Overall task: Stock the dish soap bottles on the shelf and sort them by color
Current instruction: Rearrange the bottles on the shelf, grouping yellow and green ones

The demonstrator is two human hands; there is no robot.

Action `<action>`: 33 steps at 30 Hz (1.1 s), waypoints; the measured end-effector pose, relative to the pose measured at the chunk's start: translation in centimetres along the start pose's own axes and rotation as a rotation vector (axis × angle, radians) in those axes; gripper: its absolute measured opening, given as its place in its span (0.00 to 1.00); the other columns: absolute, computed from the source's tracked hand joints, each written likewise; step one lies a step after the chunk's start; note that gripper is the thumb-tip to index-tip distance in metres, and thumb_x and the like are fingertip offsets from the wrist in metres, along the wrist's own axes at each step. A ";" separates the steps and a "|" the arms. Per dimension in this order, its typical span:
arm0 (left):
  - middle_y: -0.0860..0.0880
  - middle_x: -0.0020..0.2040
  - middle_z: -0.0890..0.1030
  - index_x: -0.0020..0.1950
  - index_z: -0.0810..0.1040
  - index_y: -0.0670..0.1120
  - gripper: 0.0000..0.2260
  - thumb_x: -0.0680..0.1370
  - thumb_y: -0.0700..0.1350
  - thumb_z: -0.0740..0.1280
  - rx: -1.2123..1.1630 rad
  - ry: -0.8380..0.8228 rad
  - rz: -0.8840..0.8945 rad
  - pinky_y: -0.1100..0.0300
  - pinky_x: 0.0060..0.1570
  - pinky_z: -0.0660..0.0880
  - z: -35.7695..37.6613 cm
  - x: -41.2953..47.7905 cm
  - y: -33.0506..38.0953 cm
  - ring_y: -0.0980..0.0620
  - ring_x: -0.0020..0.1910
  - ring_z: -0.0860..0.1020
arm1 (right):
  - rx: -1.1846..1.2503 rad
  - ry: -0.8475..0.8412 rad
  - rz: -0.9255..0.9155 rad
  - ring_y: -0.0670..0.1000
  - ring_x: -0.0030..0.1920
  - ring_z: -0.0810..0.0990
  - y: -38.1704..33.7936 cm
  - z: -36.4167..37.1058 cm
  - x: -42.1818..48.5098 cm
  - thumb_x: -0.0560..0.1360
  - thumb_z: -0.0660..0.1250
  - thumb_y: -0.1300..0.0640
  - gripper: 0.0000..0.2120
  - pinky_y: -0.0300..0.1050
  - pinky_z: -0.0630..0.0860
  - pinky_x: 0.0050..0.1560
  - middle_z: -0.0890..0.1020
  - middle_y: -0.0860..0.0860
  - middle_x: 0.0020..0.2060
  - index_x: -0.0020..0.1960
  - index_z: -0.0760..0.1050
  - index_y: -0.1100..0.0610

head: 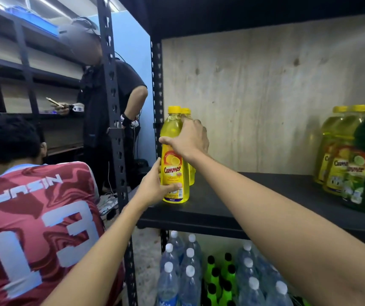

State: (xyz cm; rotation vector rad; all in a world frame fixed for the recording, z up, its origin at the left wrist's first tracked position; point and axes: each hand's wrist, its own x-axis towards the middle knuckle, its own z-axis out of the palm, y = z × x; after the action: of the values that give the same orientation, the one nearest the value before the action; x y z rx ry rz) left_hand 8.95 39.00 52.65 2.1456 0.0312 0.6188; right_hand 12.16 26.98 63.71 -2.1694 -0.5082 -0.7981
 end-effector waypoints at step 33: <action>0.48 0.76 0.65 0.81 0.53 0.48 0.42 0.74 0.51 0.74 -0.282 -0.386 0.201 0.50 0.72 0.65 47.0 -10.8 32.3 0.47 0.76 0.63 | -0.329 0.296 0.454 0.58 0.65 0.74 34.5 -43.0 -3.8 0.62 0.82 0.48 0.38 0.56 0.74 0.65 0.77 0.58 0.61 0.67 0.73 0.58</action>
State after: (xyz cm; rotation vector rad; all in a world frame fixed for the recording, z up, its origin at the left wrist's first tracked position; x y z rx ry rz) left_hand 13.84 -18.79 49.67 1.9695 -0.4601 0.2910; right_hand 12.85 -28.20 65.66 -2.2769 0.2778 -0.9669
